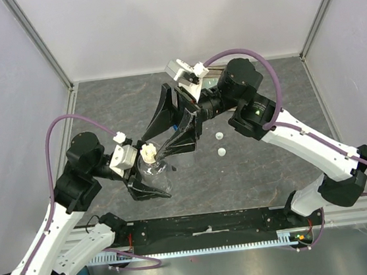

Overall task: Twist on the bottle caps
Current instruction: Screw the bottle cap onto the plastic bottle.

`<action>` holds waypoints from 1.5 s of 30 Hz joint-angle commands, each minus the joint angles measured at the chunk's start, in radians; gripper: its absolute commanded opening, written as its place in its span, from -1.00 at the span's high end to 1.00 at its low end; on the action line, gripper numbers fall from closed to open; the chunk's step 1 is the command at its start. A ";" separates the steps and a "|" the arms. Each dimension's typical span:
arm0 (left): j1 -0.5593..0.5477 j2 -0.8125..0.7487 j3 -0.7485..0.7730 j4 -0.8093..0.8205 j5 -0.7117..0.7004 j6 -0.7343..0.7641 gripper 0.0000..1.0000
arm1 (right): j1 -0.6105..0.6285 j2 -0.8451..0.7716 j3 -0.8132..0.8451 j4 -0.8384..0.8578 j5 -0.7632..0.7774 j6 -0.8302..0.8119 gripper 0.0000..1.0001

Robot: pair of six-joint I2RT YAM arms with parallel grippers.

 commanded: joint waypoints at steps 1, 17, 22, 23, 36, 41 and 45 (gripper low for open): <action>0.004 -0.009 -0.002 0.025 -0.051 0.011 0.74 | 0.013 0.000 -0.007 0.030 -0.003 -0.007 -0.28; 0.015 -0.027 -0.013 0.088 -0.162 -0.080 0.74 | 0.018 -0.026 -0.034 -0.056 0.086 -0.086 0.39; 0.017 -0.035 -0.009 0.093 -0.223 -0.083 0.74 | 0.018 -0.033 -0.033 -0.162 0.164 -0.154 0.53; 0.017 -0.035 -0.003 0.091 -0.260 -0.083 0.74 | 0.018 -0.039 -0.033 -0.186 0.192 -0.168 0.59; 0.020 -0.057 0.021 0.078 -0.631 -0.049 0.72 | 0.030 -0.080 -0.145 -0.318 0.804 -0.125 0.92; 0.021 -0.058 0.030 0.081 -0.793 -0.049 0.69 | 0.122 -0.086 -0.179 -0.315 1.125 -0.103 0.96; 0.021 -0.058 0.030 0.079 -0.887 -0.046 0.65 | 0.235 -0.024 -0.096 -0.410 1.469 -0.100 1.00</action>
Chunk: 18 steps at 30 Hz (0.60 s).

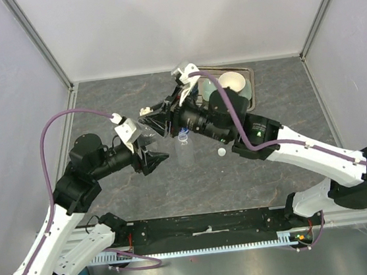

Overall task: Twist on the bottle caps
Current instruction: Screw the bottle cap onto the plastic bottle.

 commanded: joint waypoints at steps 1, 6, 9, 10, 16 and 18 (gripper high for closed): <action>0.004 -0.032 0.049 0.162 -0.163 0.020 0.65 | 0.128 0.103 0.070 -0.229 0.495 0.036 1.00; 0.005 -0.034 0.049 0.153 -0.239 0.024 0.63 | 0.205 0.195 0.205 -0.329 0.750 0.038 0.96; 0.007 -0.036 0.049 0.148 -0.265 0.028 0.60 | 0.210 0.218 0.259 -0.343 0.792 0.029 0.68; 0.007 -0.036 0.048 0.147 -0.269 0.029 0.60 | 0.210 0.221 0.272 -0.344 0.792 0.023 0.41; 0.007 -0.040 0.031 0.146 -0.251 0.032 0.58 | 0.204 0.129 0.314 -0.272 0.596 -0.033 -0.91; 0.005 -0.042 0.026 0.150 -0.222 0.028 0.58 | 0.187 0.088 0.294 -0.239 0.479 -0.051 -0.96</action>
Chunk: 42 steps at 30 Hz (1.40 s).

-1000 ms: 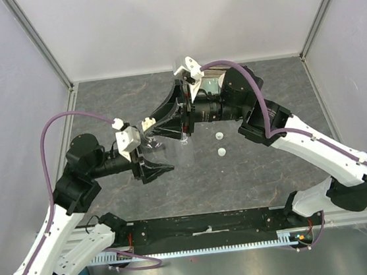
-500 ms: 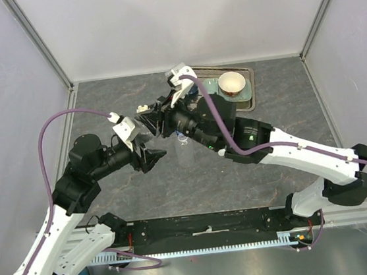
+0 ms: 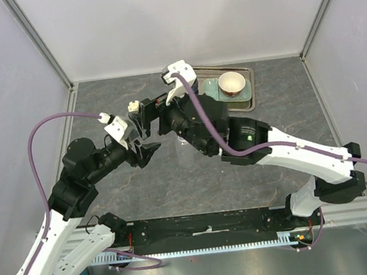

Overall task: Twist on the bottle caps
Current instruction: Screw the bottle cap onto the plastic bottle.

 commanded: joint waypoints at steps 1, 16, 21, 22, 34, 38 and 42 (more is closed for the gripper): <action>0.007 -0.015 0.021 0.136 0.029 0.009 0.58 | -0.012 -0.123 -0.002 -0.007 -0.221 -0.046 -0.96; 0.007 0.031 -0.002 0.136 1.099 0.008 0.61 | -0.362 -0.237 -0.088 -0.031 -1.420 -0.176 -0.88; 0.007 0.049 0.013 0.104 1.164 0.031 0.63 | -0.364 -0.197 -0.105 0.090 -1.588 -0.112 -0.68; 0.007 0.052 0.015 0.102 1.164 0.032 0.63 | -0.364 -0.194 -0.109 0.108 -1.603 -0.103 -0.65; 0.008 0.060 -0.004 0.098 1.051 0.064 0.64 | -0.362 -0.154 -0.227 0.504 -1.690 0.153 -0.51; 0.007 0.058 -0.005 0.098 1.023 0.064 0.63 | -0.356 -0.130 -0.231 0.530 -1.686 0.182 -0.45; 0.007 0.057 -0.002 0.095 0.994 0.072 0.63 | -0.344 -0.117 -0.228 0.536 -1.677 0.181 -0.41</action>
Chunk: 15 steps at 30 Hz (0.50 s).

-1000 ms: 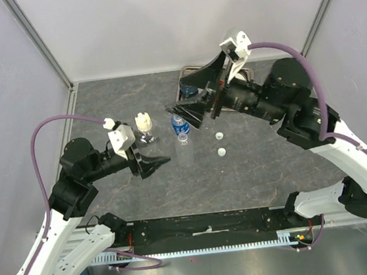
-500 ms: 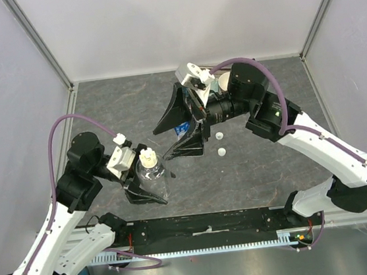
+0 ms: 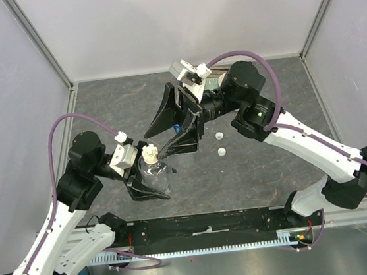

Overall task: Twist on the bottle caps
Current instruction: Screw the bottle cap onto the plastic bottle.

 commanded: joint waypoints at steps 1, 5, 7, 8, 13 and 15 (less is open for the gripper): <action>0.004 -0.004 0.004 0.006 -0.035 0.038 0.63 | 0.015 0.016 0.002 0.073 -0.015 0.029 -0.40; 0.004 -0.007 0.008 0.006 -0.047 0.035 0.63 | 0.040 0.036 0.025 0.013 -0.006 -0.014 -0.33; 0.004 -0.009 0.008 0.008 -0.052 0.032 0.63 | 0.047 0.037 0.021 -0.001 -0.004 -0.025 -0.30; 0.004 -0.009 0.008 0.008 -0.055 0.029 0.63 | 0.050 0.034 0.019 -0.005 -0.001 -0.034 -0.29; 0.004 -0.014 0.008 0.017 -0.069 0.018 0.63 | 0.052 0.025 0.009 -0.016 0.022 -0.045 0.04; 0.004 -0.020 0.005 0.019 -0.081 0.015 0.63 | 0.050 0.017 0.007 -0.016 0.036 -0.048 0.21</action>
